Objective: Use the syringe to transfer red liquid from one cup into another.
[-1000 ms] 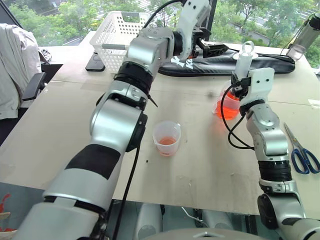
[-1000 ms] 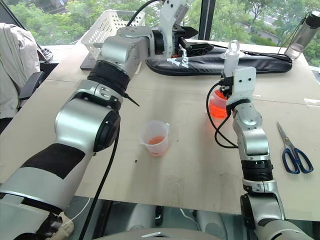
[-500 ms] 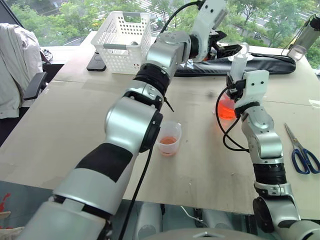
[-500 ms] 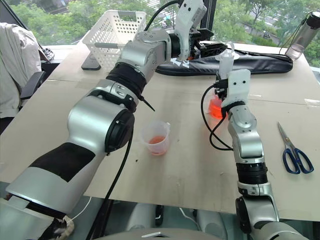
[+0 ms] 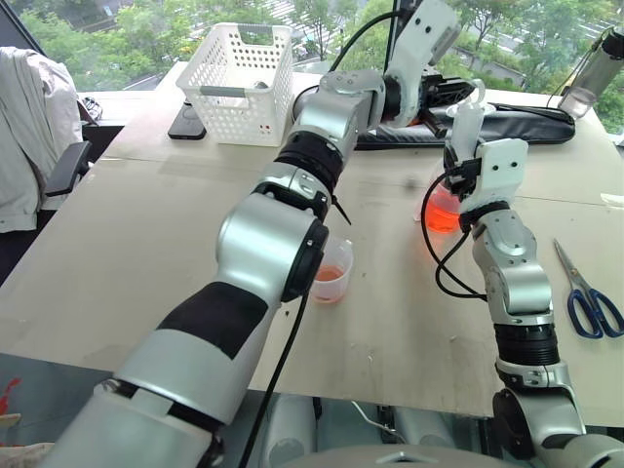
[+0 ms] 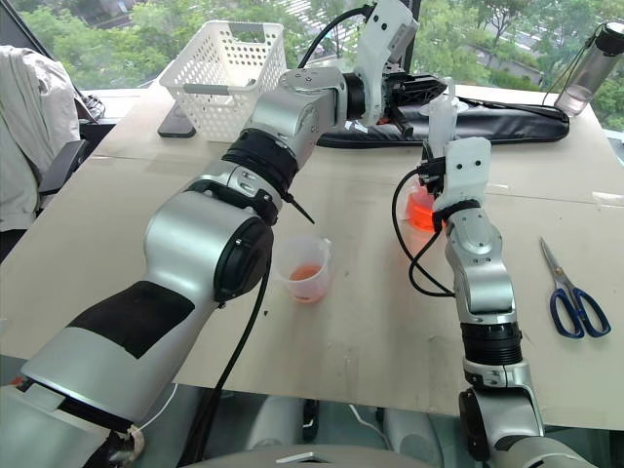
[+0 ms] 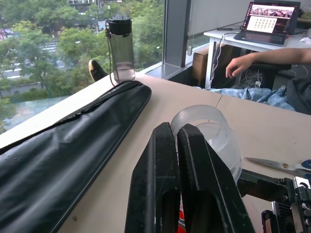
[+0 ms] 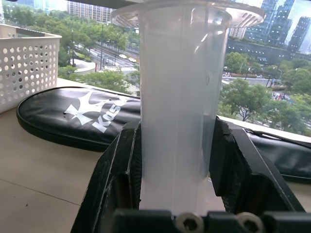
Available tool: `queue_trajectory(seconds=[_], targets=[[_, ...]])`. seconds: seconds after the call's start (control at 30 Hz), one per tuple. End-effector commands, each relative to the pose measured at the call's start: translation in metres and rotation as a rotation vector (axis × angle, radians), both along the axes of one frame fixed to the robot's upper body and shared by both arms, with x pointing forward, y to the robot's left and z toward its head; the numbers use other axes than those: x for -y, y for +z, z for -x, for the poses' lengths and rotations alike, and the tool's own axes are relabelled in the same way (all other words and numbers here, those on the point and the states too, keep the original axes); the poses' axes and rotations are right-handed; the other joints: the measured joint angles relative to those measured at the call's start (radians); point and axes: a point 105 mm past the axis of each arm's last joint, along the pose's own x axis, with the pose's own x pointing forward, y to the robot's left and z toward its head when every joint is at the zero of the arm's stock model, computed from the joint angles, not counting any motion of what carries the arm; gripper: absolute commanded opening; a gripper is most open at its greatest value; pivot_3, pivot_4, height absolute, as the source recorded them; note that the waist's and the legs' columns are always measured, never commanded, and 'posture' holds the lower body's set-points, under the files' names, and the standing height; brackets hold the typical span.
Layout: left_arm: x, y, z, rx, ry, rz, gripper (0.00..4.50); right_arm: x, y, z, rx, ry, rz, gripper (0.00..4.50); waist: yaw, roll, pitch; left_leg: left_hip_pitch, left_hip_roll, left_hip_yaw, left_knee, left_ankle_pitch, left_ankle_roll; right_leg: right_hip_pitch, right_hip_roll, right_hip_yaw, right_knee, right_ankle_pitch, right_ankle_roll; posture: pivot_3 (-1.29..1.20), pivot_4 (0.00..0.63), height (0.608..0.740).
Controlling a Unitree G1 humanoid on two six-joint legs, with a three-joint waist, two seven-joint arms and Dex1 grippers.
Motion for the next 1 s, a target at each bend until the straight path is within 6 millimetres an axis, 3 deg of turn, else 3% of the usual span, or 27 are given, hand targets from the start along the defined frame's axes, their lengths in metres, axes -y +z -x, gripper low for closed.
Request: queue_trajectory(seconds=[0.03, 0.37, 1.0], targets=[[0.009, 0.021, 0.01, 0.076, -0.047, 0.04, 0.0, -0.005, 0.017, 0.008, 0.075, 0.029, -0.009, 1.48, 0.0, 0.0, 0.0, 0.0, 0.0, 0.0, 0.001, 0.0, 0.0, 0.0, 0.0, 0.0, 0.0, 0.0, 0.0, 0.0, 0.15, 0.724], [0.004, 0.047, 0.008, 0.141, 0.007, 0.108, 0.0, -0.01, -0.003, 0.006, -0.023, 0.058, -0.012, 1.48, 0.0, 0.0, 0.0, 0.0, 0.0, 0.0, 0.003, 0.0, 0.0, 0.0, 0.0, 0.0, 0.003, 0.0, 0.0, 0.0, 0.15, 0.724], [-0.003, 0.065, 0.007, 0.17, 0.048, 0.167, 0.0, -0.008, -0.013, 0.008, -0.067, 0.05, -0.022, 1.48, 0.0, 0.0, 0.0, 0.0, 0.0, 0.0, 0.004, 0.0, 0.0, 0.0, 0.0, 0.0, 0.004, 0.0, 0.0, 0.0, 0.15, 0.724]])
